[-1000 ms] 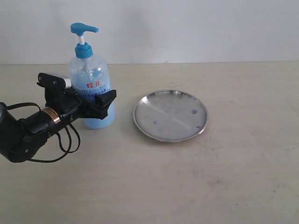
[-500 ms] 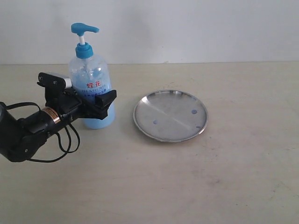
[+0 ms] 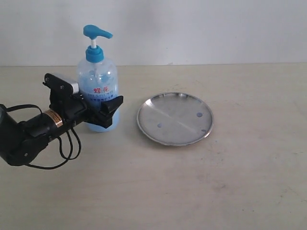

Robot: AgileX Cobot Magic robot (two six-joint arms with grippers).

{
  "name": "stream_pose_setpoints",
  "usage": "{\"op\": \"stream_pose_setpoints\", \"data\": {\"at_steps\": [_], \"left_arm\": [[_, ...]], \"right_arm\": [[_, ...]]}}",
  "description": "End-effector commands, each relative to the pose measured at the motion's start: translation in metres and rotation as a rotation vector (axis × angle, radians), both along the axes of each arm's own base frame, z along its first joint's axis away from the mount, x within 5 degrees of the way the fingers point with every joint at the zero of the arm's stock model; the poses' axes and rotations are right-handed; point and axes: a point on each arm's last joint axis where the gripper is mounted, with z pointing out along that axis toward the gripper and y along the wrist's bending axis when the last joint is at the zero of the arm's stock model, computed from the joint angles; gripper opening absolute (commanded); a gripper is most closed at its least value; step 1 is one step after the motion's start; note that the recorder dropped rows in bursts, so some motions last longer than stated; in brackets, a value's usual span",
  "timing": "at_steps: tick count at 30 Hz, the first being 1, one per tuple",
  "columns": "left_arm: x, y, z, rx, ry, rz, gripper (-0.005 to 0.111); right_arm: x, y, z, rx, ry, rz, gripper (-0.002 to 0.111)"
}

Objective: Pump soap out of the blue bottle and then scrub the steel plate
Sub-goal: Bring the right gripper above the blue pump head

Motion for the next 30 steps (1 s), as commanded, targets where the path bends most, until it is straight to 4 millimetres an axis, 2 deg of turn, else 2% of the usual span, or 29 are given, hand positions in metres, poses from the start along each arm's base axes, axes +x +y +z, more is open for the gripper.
{"op": "stream_pose_setpoints", "data": {"at_steps": [1, 6, 11, 14, 17, 19, 21, 23, 26, 27, 28, 29, 30], "left_arm": [[-0.002, -0.007, -0.004, 0.138, -0.010, -0.112, 0.004], [0.009, -0.010, 0.001, 0.157, -0.031, -0.119, 0.004], [0.010, -0.015, 0.002, 0.199, -0.047, -0.194, 0.004], [0.010, -0.015, 0.000, 0.221, -0.027, -0.189, 0.004], [0.010, -0.014, -0.001, 0.232, -0.022, -0.187, 0.004], [0.010, -0.014, -0.001, 0.232, -0.022, -0.187, 0.004], [0.010, -0.014, -0.001, 0.240, -0.029, -0.189, 0.004], [0.010, -0.014, -0.001, 0.244, -0.032, -0.190, 0.004], [0.010, -0.014, -0.001, 0.254, -0.040, -0.192, 0.004], [0.010, -0.014, -0.002, 0.259, -0.038, -0.190, 0.004], [0.011, -0.013, -0.003, 0.277, -0.036, -0.172, 0.004], [0.012, -0.012, -0.003, 0.287, -0.037, -0.158, 0.004], [0.013, -0.011, -0.003, 0.312, -0.049, -0.138, 0.004]], "right_arm": [[0.000, 0.000, -0.003, 0.079, 0.026, 0.014, 0.000], [0.002, 0.000, -0.009, 0.062, 0.097, 0.007, 0.000], [0.020, -0.002, -0.014, -0.017, 0.235, -0.005, 0.000], [0.041, -0.001, 0.010, -0.141, 0.224, 0.005, 0.000], [0.078, 0.000, 0.035, -0.193, 0.200, 0.051, 0.000], [0.109, 0.003, 0.052, -0.206, 0.173, 0.110, 0.000], [0.147, 0.009, 0.060, -0.271, 0.185, 0.216, 0.000], [0.185, 0.019, 0.060, -0.373, 0.212, 0.366, 0.000], [0.229, 0.036, 0.053, -0.543, 0.233, 0.610, 0.000], [0.239, 0.042, 0.051, -0.562, 0.240, 0.666, 0.000], [0.262, 0.055, 0.050, -0.560, 0.269, 0.760, 0.000], [0.270, 0.060, 0.049, -0.528, 0.287, 0.789, 0.000], [0.284, 0.076, 0.058, -0.481, 0.273, 0.841, 0.000]]}}
